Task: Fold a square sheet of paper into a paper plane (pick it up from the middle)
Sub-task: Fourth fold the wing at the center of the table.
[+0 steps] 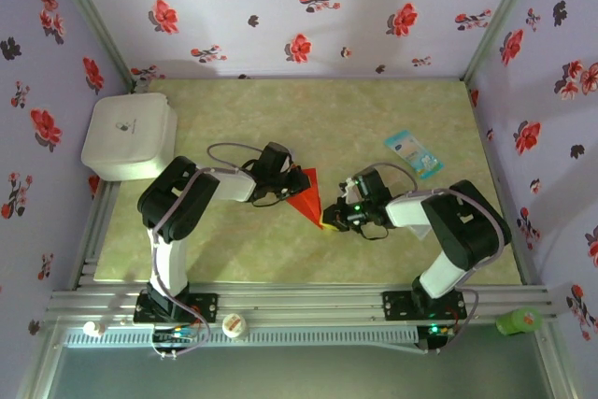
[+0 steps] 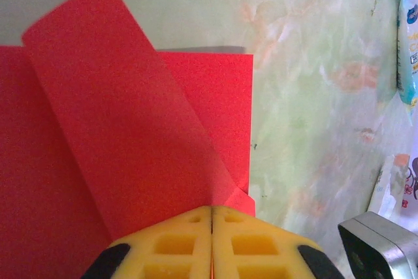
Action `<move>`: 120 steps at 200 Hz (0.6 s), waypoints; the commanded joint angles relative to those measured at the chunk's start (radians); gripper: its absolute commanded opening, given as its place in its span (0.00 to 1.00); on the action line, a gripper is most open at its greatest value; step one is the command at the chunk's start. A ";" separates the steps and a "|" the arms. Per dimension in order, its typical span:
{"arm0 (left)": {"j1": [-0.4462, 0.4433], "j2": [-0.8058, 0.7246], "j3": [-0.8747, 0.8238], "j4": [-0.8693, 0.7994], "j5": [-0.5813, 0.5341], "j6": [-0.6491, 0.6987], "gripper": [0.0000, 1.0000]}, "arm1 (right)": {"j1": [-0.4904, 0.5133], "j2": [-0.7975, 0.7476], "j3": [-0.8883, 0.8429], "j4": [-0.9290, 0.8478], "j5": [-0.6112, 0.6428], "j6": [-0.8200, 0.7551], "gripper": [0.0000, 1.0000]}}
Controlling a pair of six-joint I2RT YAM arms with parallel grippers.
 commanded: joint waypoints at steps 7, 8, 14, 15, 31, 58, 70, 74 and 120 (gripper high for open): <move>0.007 0.040 -0.016 -0.077 -0.025 0.028 0.09 | 0.007 0.001 -0.030 -0.140 0.029 -0.025 0.07; 0.007 0.040 -0.016 -0.077 -0.025 0.028 0.09 | 0.007 0.000 -0.030 -0.140 0.030 -0.025 0.07; 0.008 0.039 -0.016 -0.077 -0.026 0.028 0.09 | 0.007 -0.001 -0.030 -0.138 0.031 -0.025 0.07; 0.008 0.039 -0.016 -0.077 -0.025 0.027 0.09 | 0.008 -0.001 -0.030 -0.138 0.031 -0.025 0.07; 0.007 0.039 -0.016 -0.078 -0.025 0.028 0.09 | 0.007 -0.007 -0.027 -0.149 0.032 -0.028 0.09; 0.008 0.039 -0.017 -0.077 -0.025 0.030 0.08 | 0.007 -0.065 -0.018 -0.149 0.040 -0.013 0.14; 0.008 0.038 -0.017 -0.079 -0.026 0.031 0.08 | 0.007 -0.110 -0.002 -0.186 0.068 -0.019 0.19; 0.008 0.038 -0.017 -0.081 -0.026 0.031 0.09 | 0.006 -0.126 0.007 -0.202 0.081 -0.023 0.21; 0.008 0.037 -0.017 -0.082 -0.027 0.033 0.08 | 0.005 -0.223 0.069 -0.263 0.151 -0.029 0.29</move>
